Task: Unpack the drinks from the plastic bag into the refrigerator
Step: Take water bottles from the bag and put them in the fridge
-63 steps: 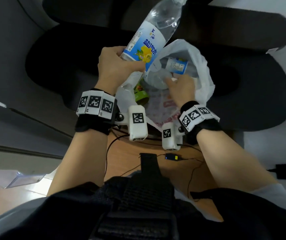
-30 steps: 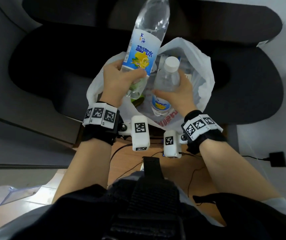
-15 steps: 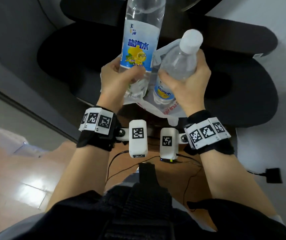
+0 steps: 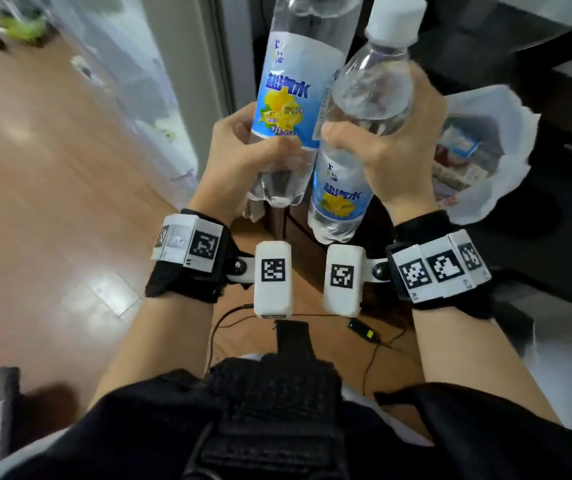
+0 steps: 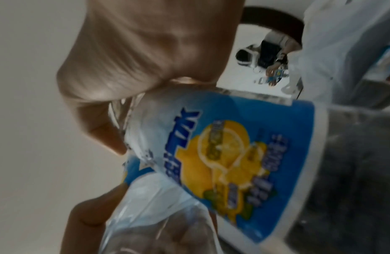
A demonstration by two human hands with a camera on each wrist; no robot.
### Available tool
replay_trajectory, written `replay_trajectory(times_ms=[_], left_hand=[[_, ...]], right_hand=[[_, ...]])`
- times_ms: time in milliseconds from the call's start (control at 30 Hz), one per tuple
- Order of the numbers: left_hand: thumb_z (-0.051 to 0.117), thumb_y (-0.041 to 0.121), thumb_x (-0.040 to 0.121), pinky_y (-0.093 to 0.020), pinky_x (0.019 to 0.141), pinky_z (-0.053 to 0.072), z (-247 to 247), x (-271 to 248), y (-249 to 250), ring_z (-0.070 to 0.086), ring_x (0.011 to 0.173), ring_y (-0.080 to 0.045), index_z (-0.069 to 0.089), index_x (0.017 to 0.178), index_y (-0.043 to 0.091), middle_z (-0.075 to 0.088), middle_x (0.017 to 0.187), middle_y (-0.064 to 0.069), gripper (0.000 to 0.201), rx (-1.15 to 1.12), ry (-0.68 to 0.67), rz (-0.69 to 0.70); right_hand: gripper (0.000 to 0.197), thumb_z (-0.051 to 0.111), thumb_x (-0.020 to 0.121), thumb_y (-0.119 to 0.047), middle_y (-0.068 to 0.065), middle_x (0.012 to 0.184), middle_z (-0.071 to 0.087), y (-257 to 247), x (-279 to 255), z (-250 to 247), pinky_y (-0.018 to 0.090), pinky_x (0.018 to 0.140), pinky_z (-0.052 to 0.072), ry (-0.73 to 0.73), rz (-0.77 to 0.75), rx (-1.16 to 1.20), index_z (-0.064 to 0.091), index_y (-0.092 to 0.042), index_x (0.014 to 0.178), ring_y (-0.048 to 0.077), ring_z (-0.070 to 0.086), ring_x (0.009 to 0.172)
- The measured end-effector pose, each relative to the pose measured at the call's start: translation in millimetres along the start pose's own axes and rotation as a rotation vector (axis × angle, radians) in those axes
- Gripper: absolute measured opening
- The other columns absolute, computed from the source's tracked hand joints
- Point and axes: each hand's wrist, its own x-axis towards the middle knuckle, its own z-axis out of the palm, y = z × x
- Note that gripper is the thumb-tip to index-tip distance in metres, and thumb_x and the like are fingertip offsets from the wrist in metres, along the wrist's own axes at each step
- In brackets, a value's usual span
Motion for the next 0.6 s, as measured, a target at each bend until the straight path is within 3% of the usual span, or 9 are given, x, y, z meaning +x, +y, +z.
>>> replay_trajectory(times_ms=[67, 167, 267, 333, 400, 467, 500, 600], left_hand=[[0.074, 0.018, 0.059, -0.036, 0.076, 0.059, -30.5, -13.0, 9.7, 0.068, 0.077, -0.023, 0.067, 0.093, 0.005, 0.074, 0.083, -0.003, 0.037, 0.046, 0.056, 0.005], [0.076, 0.015, 0.059, -0.044, 0.074, 0.061, -81.5, -36.0, 28.8, 0.069, 0.076, -0.026, 0.068, 0.092, 0.006, 0.075, 0.082, -0.003, 0.035, 0.077, 0.101, 0.027], [0.079, 0.016, 0.058, -0.051, 0.077, 0.06, -135.6, -60.8, 47.2, 0.069, 0.084, -0.031, 0.068, 0.096, 0.003, 0.073, 0.088, -0.01, 0.042, 0.154, 0.184, 0.032], [0.08, 0.016, 0.058, -0.056, 0.081, 0.058, -171.1, -76.9, 53.5, 0.069, 0.087, -0.032, 0.067, 0.098, 0.002, 0.073, 0.091, -0.011, 0.045, 0.191, 0.244, 0.035], [0.081, 0.016, 0.057, -0.052, 0.082, 0.059, -201.7, -92.0, 58.9, 0.07, 0.086, -0.028, 0.065, 0.101, 0.0, 0.075, 0.09, -0.004, 0.049, 0.226, 0.309, 0.024], [0.082, 0.013, 0.058, -0.053, 0.083, 0.059, -228.8, -104.9, 62.4, 0.07, 0.086, -0.027, 0.062, 0.106, -0.008, 0.074, 0.094, -0.009, 0.056, 0.266, 0.378, 0.009], [0.083, 0.011, 0.058, -0.055, 0.083, 0.058, -242.4, -110.2, 62.8, 0.07, 0.087, -0.028, 0.061, 0.108, -0.01, 0.073, 0.097, -0.013, 0.058, 0.282, 0.411, 0.005], [0.085, 0.013, 0.056, -0.047, 0.083, 0.06, -276.5, -119.4, 62.8, 0.07, 0.085, -0.023, 0.065, 0.103, 0.003, 0.075, 0.093, -0.003, 0.052, 0.304, 0.517, -0.01]], right_hand=[[0.043, 0.077, 0.056, -0.018, 0.002, 0.079, 0.064, -11.6, -5.3, 27.8, 0.024, 0.068, 0.052, -0.082, 0.017, 0.062, 0.061, 0.002, 0.091, 0.013, 0.063, 0.073], [0.037, 0.075, 0.055, -0.013, -0.009, 0.079, 0.064, -29.6, -15.9, 78.3, 0.021, 0.071, 0.053, -0.188, 0.031, 0.181, 0.058, -0.01, 0.088, 0.003, 0.064, 0.075], [0.038, 0.074, 0.055, -0.016, 0.005, 0.081, 0.066, -45.2, -27.9, 134.4, 0.03, 0.072, 0.055, -0.284, 0.054, 0.254, 0.059, -0.007, 0.089, 0.016, 0.066, 0.077], [0.039, 0.075, 0.055, -0.018, 0.005, 0.081, 0.065, -51.5, -36.7, 171.3, 0.031, 0.073, 0.054, -0.347, 0.064, 0.296, 0.059, -0.008, 0.089, 0.019, 0.065, 0.077], [0.037, 0.076, 0.053, -0.02, -0.003, 0.08, 0.065, -59.1, -45.3, 206.5, 0.03, 0.075, 0.054, -0.407, 0.072, 0.322, 0.059, -0.016, 0.086, 0.015, 0.064, 0.078], [0.041, 0.075, 0.051, -0.021, -0.016, 0.08, 0.063, -65.1, -52.4, 238.9, 0.026, 0.076, 0.054, -0.471, 0.061, 0.341, 0.056, -0.03, 0.086, 0.003, 0.063, 0.077], [0.044, 0.076, 0.05, -0.02, -0.016, 0.079, 0.063, -65.8, -54.5, 253.8, 0.027, 0.076, 0.055, -0.496, 0.068, 0.362, 0.055, -0.03, 0.088, 0.002, 0.064, 0.077], [0.04, 0.078, 0.053, -0.011, 0.007, 0.08, 0.069, -61.8, -54.0, 298.2, 0.038, 0.073, 0.058, -0.554, 0.082, 0.379, 0.061, -0.011, 0.09, 0.024, 0.07, 0.076]])
